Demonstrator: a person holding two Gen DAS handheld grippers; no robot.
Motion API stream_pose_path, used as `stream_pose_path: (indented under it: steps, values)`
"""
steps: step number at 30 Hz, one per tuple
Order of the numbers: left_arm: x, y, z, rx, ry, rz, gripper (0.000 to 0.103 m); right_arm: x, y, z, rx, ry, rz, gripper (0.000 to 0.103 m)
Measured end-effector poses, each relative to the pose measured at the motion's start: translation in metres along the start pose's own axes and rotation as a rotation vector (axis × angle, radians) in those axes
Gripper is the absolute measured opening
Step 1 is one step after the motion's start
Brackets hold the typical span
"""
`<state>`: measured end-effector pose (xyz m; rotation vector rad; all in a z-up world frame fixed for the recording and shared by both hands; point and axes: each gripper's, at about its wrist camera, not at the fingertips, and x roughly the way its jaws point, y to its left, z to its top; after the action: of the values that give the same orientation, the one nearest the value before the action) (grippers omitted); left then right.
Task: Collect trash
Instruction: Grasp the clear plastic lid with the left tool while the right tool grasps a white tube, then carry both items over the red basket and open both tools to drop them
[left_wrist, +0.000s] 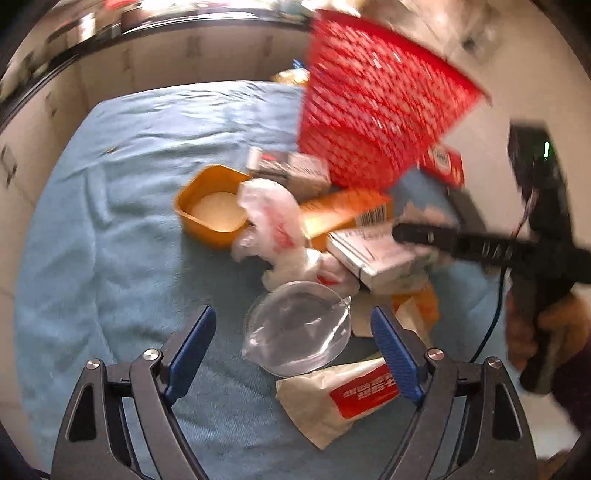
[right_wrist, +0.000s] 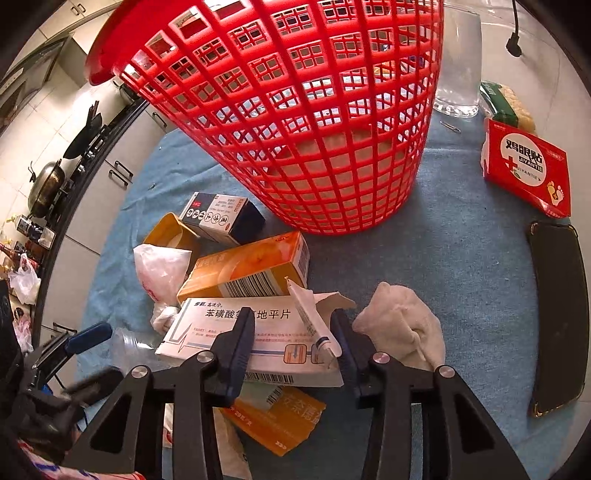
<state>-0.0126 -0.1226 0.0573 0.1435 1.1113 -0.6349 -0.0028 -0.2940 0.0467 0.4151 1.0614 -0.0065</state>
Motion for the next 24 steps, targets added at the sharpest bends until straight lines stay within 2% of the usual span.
stream_pose_path:
  steps: [3,5,6,7,8,9,16,24]
  values:
    - [0.011,-0.006,0.003,0.036,0.034,-0.003,0.084,0.004,0.004,0.001,-0.014,0.002,-0.004,0.05]
    - [0.017,-0.005,0.005,0.008,0.059,-0.023,0.079,0.006,0.007,0.002,-0.022,0.003,-0.005,0.05]
    - [0.019,-0.004,0.005,-0.014,0.078,-0.034,0.06,0.007,0.008,0.003,-0.025,0.004,-0.004,0.044]
    - [0.022,-0.002,0.005,-0.029,0.095,-0.041,0.05,0.006,0.007,0.003,-0.024,0.002,0.0,0.037]
    - [0.023,0.0,0.005,-0.05,0.109,-0.053,0.05,0.006,0.007,0.004,-0.018,0.002,0.008,0.023]
    - [0.022,0.001,0.003,-0.065,0.107,-0.052,0.05,0.005,0.006,0.005,-0.005,0.003,0.024,0.015]
    - [-0.01,-0.002,-0.007,-0.086,0.061,-0.02,0.048,-0.019,0.003,0.002,0.049,-0.033,0.102,0.011]
    - [-0.068,0.002,-0.011,-0.121,-0.047,-0.017,0.048,-0.064,0.012,-0.008,0.083,-0.12,0.147,0.01]
